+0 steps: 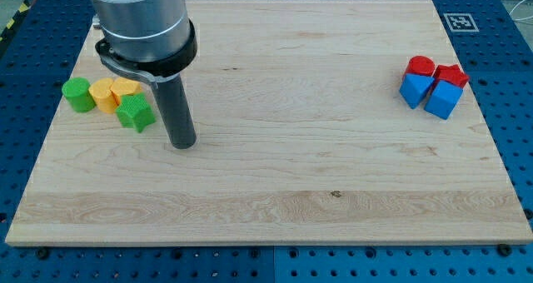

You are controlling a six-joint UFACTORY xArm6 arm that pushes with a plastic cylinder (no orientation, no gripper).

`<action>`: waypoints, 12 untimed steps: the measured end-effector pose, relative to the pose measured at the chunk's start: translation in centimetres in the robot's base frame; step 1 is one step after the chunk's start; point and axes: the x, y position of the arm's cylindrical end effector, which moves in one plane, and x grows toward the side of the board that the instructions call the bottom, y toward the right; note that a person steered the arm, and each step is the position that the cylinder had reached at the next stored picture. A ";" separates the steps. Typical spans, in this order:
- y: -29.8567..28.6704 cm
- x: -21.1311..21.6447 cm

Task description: Point at yellow heart

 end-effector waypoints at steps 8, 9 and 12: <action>-5.6 0.4; -5.6 0.4; -8.4 0.5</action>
